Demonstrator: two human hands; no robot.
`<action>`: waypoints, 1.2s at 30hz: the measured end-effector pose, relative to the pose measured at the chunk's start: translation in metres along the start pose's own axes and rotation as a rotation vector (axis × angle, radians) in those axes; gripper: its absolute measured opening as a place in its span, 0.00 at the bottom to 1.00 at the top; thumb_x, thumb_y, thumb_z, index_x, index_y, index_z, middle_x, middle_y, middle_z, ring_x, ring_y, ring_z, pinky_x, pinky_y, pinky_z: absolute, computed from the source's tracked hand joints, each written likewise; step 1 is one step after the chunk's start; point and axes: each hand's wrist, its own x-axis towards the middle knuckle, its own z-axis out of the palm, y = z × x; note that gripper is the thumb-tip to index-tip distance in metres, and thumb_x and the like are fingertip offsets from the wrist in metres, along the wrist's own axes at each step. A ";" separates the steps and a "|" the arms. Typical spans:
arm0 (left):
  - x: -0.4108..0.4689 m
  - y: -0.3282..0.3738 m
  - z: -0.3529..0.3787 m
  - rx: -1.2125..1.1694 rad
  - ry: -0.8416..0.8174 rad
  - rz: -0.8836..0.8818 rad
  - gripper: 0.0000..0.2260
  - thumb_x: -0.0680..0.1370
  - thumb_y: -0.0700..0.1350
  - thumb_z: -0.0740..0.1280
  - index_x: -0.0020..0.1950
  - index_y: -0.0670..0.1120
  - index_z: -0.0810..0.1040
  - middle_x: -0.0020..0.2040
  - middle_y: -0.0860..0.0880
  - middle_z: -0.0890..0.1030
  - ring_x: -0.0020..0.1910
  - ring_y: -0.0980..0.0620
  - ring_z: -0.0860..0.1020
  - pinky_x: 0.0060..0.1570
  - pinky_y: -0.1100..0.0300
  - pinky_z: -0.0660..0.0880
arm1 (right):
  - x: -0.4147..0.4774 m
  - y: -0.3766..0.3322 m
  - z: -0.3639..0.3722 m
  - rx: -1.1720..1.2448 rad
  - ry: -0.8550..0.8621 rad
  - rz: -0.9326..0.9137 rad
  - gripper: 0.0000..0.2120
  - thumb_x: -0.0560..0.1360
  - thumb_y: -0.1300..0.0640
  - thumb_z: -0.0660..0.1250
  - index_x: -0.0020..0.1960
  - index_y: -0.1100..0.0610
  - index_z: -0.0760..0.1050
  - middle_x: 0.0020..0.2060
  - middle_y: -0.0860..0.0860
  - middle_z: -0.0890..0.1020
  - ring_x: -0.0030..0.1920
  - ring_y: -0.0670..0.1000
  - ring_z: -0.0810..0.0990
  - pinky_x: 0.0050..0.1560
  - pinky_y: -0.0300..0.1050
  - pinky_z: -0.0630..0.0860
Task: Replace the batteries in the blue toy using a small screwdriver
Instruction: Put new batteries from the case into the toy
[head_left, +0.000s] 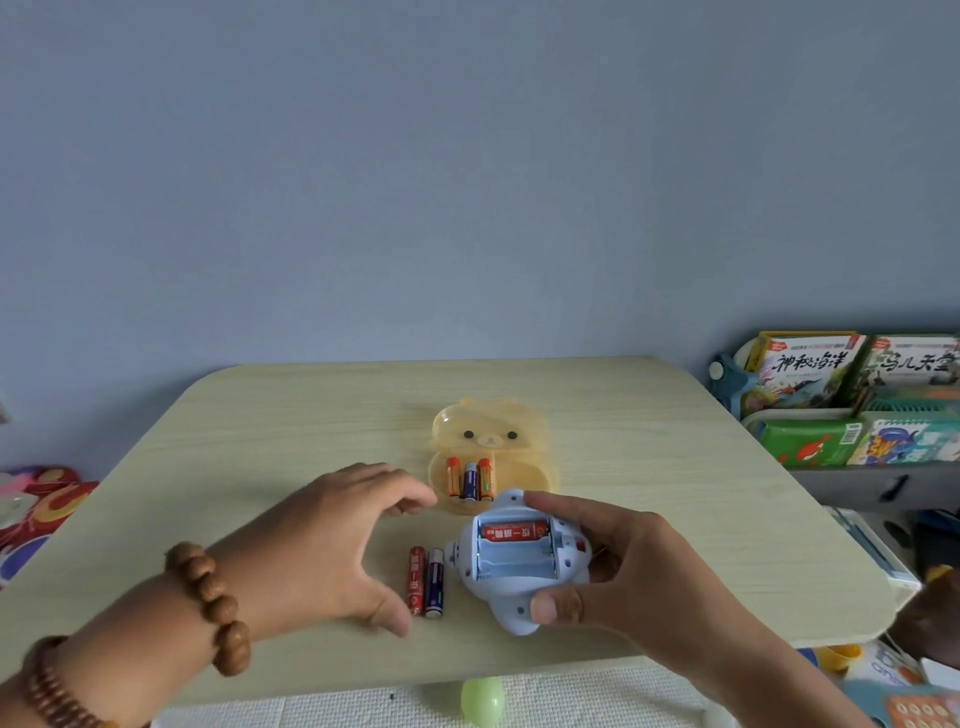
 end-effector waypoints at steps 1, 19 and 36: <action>-0.002 -0.002 0.001 0.020 -0.021 -0.014 0.36 0.57 0.61 0.81 0.61 0.65 0.69 0.56 0.68 0.73 0.57 0.72 0.70 0.56 0.79 0.63 | 0.000 0.000 0.001 0.006 0.000 -0.004 0.35 0.60 0.64 0.84 0.65 0.46 0.80 0.51 0.42 0.88 0.50 0.43 0.87 0.49 0.34 0.80; -0.005 -0.001 -0.003 -0.139 0.093 0.011 0.12 0.71 0.58 0.73 0.54 0.64 0.81 0.52 0.61 0.80 0.52 0.58 0.80 0.53 0.60 0.78 | 0.001 0.005 0.002 0.057 0.010 0.011 0.36 0.58 0.55 0.86 0.65 0.43 0.80 0.56 0.46 0.87 0.57 0.48 0.86 0.64 0.54 0.79; 0.015 0.048 0.007 -0.390 0.276 0.074 0.16 0.70 0.37 0.78 0.54 0.52 0.84 0.44 0.58 0.86 0.46 0.63 0.84 0.50 0.69 0.79 | 0.001 0.004 0.004 0.040 0.025 0.009 0.34 0.61 0.58 0.84 0.64 0.42 0.80 0.54 0.45 0.88 0.55 0.48 0.87 0.63 0.52 0.80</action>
